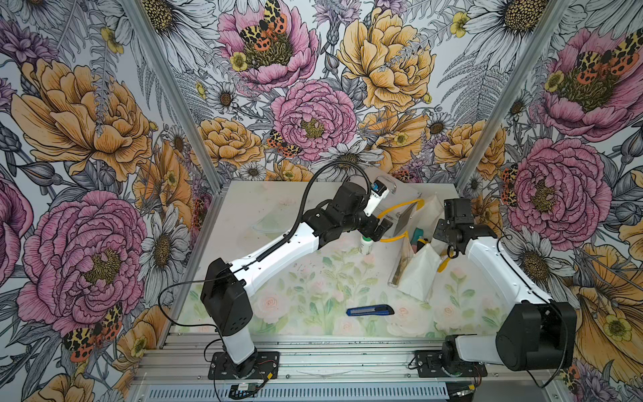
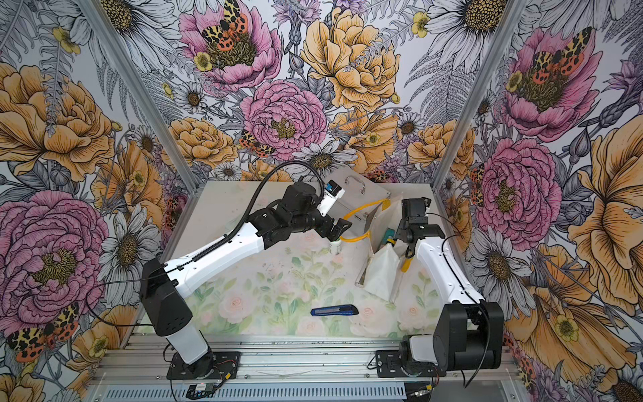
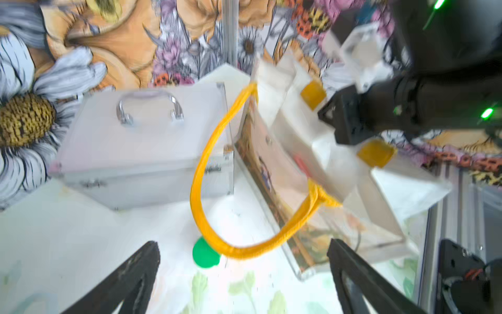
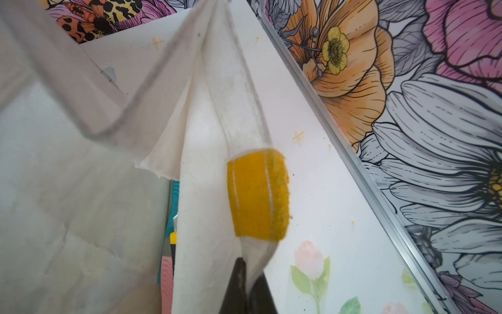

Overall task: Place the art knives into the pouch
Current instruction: Pick up the utility knife at the center of the board.

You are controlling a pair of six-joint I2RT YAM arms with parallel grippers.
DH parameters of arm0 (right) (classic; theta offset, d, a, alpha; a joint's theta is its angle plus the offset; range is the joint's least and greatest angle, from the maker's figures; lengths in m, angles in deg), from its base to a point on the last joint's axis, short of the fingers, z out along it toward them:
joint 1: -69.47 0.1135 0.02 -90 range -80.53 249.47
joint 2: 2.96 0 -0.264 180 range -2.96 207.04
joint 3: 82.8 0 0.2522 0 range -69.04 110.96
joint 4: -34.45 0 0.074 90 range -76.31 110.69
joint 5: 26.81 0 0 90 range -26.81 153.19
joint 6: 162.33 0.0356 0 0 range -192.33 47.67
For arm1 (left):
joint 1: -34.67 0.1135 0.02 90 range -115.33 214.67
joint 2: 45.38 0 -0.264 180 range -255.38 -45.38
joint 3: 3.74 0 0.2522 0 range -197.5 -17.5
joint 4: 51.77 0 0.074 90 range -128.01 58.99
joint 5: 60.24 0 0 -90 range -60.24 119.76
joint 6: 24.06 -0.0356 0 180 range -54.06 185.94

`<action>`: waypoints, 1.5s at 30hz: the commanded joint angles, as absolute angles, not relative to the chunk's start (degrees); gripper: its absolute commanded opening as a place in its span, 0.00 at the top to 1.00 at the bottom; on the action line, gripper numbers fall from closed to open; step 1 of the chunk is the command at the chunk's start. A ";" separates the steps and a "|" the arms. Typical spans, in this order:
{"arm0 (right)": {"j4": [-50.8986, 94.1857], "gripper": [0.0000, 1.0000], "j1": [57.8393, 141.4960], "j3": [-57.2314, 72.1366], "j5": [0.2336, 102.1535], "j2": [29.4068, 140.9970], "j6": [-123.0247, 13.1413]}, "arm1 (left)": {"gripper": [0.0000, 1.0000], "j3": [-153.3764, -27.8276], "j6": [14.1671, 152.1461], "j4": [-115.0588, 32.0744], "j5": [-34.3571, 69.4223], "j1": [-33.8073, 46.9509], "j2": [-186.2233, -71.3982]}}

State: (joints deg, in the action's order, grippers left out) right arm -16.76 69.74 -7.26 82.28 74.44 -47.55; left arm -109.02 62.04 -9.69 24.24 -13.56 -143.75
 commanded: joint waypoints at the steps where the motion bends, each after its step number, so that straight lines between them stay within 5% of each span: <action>1: -17.19 1.00 69.14 -5.95 83.81 74.78 -47.55 | 0.01 -102.32 60.76 -1.27 27.07 -14.52 -142.14; 25: -17.19 1.00 69.20 -3.59 79.30 75.40 -45.65 | 0.10 -92.36 61.19 0.05 17.64 -22.31 -148.51; 45: -17.01 1.00 69.13 -4.46 74.72 73.66 -44.29 | 0.20 -94.47 62.87 0.05 26.38 -31.58 -158.83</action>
